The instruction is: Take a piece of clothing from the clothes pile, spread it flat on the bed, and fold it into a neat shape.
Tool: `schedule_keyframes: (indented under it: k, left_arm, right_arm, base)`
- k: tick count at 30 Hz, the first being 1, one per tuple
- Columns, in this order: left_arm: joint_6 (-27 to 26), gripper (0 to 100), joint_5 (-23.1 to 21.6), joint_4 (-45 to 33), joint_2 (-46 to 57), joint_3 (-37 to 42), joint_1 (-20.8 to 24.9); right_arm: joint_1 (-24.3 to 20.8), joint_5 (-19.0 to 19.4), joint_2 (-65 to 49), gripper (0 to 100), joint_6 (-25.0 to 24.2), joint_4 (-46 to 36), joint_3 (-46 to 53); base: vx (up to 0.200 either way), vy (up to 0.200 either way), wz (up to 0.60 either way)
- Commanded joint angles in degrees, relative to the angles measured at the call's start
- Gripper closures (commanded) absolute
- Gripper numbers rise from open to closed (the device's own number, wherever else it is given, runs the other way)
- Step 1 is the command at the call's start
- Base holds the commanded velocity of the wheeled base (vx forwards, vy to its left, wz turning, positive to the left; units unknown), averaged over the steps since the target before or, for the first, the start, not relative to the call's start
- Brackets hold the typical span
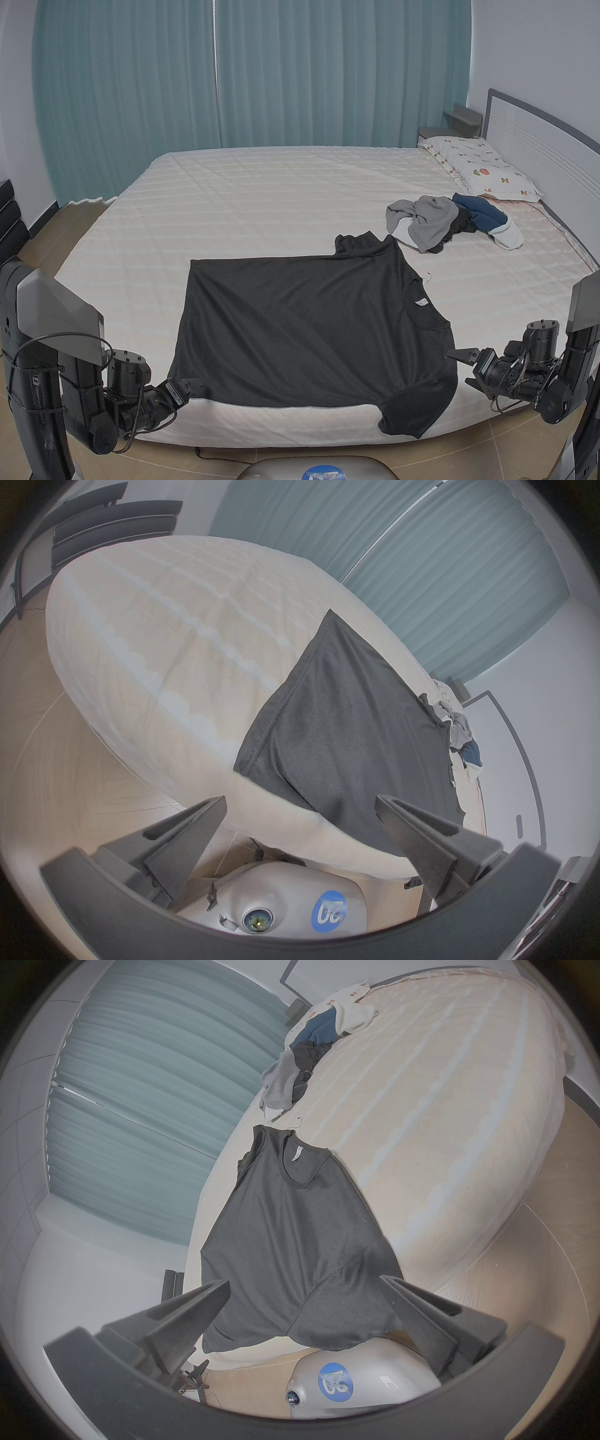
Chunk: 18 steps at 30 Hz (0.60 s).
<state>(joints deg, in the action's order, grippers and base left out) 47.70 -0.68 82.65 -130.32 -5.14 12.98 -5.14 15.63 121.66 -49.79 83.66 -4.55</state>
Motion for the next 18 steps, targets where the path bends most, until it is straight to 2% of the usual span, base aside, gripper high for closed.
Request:
schedule_keyframes:
  k: [1,7,8,13,18]
  left_arm:
    - [0.0,0,0.8,1.5,-4.2,-2.1,-0.7]
    - [-0.5,0,3.1,5.1,-7.4,-3.7,-0.9]
    - [-0.8,100,3.1,5.1,-7.5,-3.6,-0.9]
    - [-1.1,100,3.8,5.2,-7.0,-1.2,-1.0]
    - [-4.6,100,8.2,5.2,-7.4,-0.4,-1.0]
  right_arm:
    - [-0.3,0.0,0.8,0,0.0,0.0,0.1]
    - [-0.4,0.0,0.8,0,0.0,0.0,0.2]
    - [-0.4,0.0,0.8,0,0.0,0.0,0.2]
    - [-0.3,0.0,0.8,0,0.0,0.0,0.2]
    - [-0.3,0.0,0.8,0,0.0,0.0,0.2]
  base:
    - [0.0,0.0,0.0]
    - [0.0,0.0,0.0]
    - [0.0,0.0,0.0]
    - [0.0,0.0,0.0]
    - [0.0,0.0,0.0]
